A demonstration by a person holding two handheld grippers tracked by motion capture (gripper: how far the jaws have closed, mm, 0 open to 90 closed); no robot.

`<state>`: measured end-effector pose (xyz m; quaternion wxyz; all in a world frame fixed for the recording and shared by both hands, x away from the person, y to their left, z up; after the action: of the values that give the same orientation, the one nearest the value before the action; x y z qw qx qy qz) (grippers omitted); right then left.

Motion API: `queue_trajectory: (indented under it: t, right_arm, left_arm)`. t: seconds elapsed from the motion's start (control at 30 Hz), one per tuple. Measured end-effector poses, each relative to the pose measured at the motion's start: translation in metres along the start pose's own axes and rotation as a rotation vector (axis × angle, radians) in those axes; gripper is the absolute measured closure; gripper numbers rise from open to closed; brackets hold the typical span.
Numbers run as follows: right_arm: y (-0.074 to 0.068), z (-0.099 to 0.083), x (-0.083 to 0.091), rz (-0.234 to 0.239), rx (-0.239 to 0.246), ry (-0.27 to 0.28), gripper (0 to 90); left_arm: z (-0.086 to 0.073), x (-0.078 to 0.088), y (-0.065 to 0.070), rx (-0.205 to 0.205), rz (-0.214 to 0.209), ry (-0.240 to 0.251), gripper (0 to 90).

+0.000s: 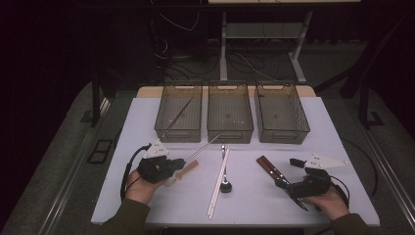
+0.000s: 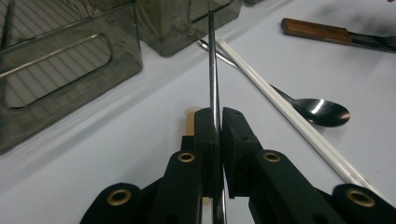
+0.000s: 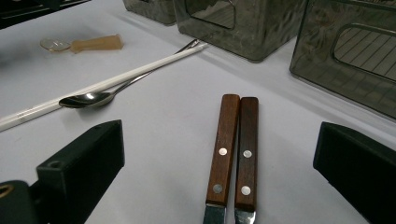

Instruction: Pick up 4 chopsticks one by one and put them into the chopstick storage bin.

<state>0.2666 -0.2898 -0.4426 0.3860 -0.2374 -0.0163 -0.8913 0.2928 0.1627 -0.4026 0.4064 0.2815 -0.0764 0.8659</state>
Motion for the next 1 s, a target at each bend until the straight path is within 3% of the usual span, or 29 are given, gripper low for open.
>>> queue_trajectory:
  t: [0.57, 1.0]
  right_arm:
    - [0.0, 0.0, 0.0, -0.002, 0.0, 0.0, 2.1]
    - [0.0, 0.0, -0.001, -0.003, -0.001, -0.003, 2.1]
  left_arm:
    - [-0.001, 0.017, -0.026, 0.056, 0.078, 0.049, 84.7]
    - [0.002, 0.018, -0.043, 0.094, 0.125, 0.068, 84.7]
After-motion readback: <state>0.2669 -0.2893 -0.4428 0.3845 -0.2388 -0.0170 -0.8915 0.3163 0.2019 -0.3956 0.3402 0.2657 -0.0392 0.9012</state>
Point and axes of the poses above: each handheld gripper's, and its own axes: x roughly backward along the jaws, z roughly out of its top, y roughly to its right, the point moved 1 cm from there along -x, roughly forward along the jaws, and after that the axes turned 4 degrees about y, right-handed, at the moved point
